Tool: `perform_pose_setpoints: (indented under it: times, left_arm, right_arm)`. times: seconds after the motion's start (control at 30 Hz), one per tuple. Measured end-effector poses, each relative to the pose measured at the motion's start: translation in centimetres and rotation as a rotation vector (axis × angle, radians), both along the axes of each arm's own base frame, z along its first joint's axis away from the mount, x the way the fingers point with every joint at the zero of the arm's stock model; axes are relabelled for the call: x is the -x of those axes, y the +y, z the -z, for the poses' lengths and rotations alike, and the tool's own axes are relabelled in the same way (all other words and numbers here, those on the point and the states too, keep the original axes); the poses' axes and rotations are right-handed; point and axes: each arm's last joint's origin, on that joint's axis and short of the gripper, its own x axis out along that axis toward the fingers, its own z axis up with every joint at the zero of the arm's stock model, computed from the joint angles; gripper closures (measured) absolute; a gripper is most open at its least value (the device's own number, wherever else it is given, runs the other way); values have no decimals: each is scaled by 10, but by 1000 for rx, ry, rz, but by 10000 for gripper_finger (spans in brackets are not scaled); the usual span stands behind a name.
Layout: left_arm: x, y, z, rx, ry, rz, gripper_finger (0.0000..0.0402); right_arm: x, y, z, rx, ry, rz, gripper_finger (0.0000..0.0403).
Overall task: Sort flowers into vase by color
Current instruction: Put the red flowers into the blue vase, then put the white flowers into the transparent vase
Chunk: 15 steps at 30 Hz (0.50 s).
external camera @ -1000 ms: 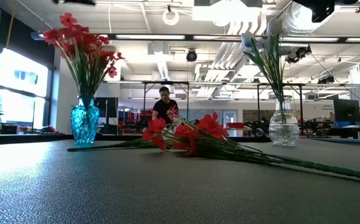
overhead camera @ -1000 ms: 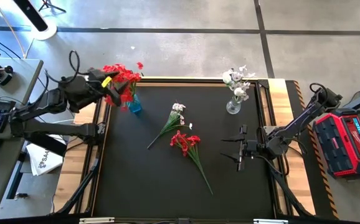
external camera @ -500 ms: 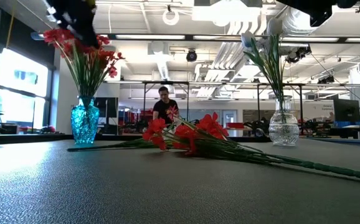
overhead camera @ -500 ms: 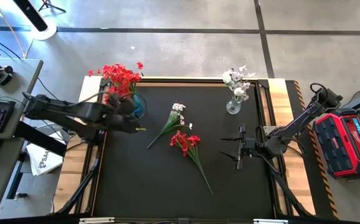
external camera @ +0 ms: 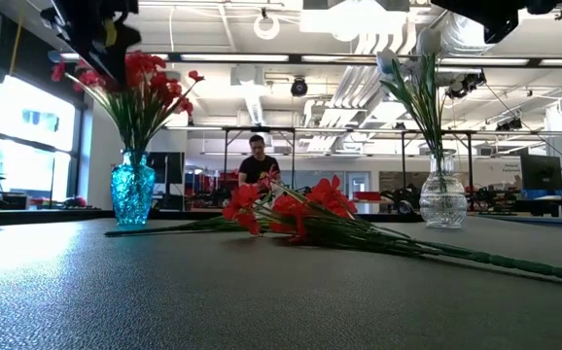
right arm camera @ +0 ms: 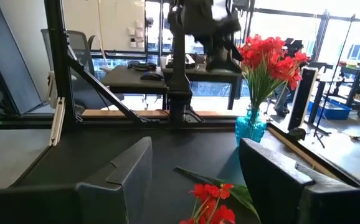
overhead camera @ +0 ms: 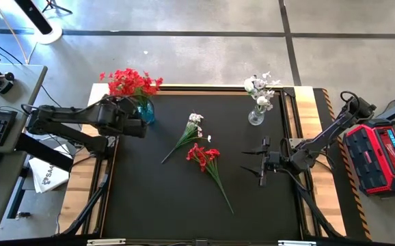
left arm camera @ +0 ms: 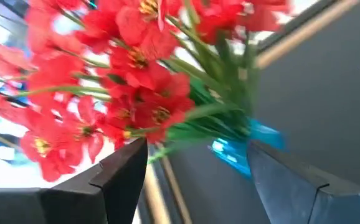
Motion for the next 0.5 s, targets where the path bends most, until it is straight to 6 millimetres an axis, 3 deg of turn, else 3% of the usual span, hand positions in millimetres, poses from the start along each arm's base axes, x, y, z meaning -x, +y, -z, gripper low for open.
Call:
perform_pose_setpoints:
  times: [0.27,0.5]
  left_arm:
    - [-4,-39,-35,292,-222,175,142]
    - [-32,-108,-32,302,-366,528,142]
  right_arm:
    - [1,-3,18,-48,130,67,190]
    - [3,-2,26,-40,192,61,190]
